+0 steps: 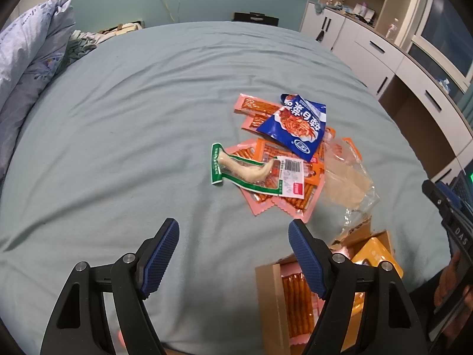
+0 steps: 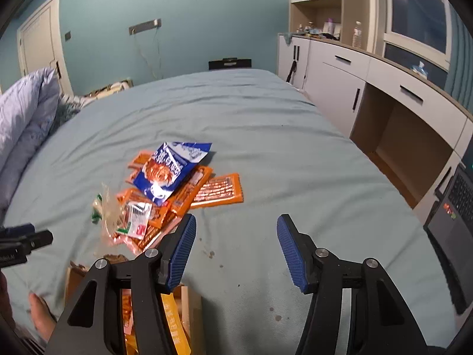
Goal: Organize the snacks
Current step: 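Move both open grippers back toward the snack pile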
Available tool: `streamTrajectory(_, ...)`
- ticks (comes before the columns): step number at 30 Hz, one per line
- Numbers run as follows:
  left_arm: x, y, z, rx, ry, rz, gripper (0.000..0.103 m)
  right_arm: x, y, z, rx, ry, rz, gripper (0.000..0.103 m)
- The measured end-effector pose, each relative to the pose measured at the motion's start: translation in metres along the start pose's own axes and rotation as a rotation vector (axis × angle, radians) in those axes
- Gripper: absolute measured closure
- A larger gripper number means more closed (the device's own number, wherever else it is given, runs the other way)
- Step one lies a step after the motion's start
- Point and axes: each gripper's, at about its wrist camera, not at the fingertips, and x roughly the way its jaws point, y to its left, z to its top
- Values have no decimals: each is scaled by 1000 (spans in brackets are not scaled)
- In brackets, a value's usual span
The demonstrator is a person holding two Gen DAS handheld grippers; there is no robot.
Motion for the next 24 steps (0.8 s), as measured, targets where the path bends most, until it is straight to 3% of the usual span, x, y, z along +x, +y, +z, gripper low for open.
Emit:
streamTrajectory(9, 0, 0, -1, 2, 5, 5, 26, 6, 15, 4, -85, 19, 4, 47)
streamTrajectory(20, 0, 3, 1, -17, -7, 9, 25, 17, -5, 11, -4, 121, 91, 47)
streamTrajectory(24, -2, 1, 3, -8, -25, 27, 24, 21, -7, 23, -58, 130, 70, 47)
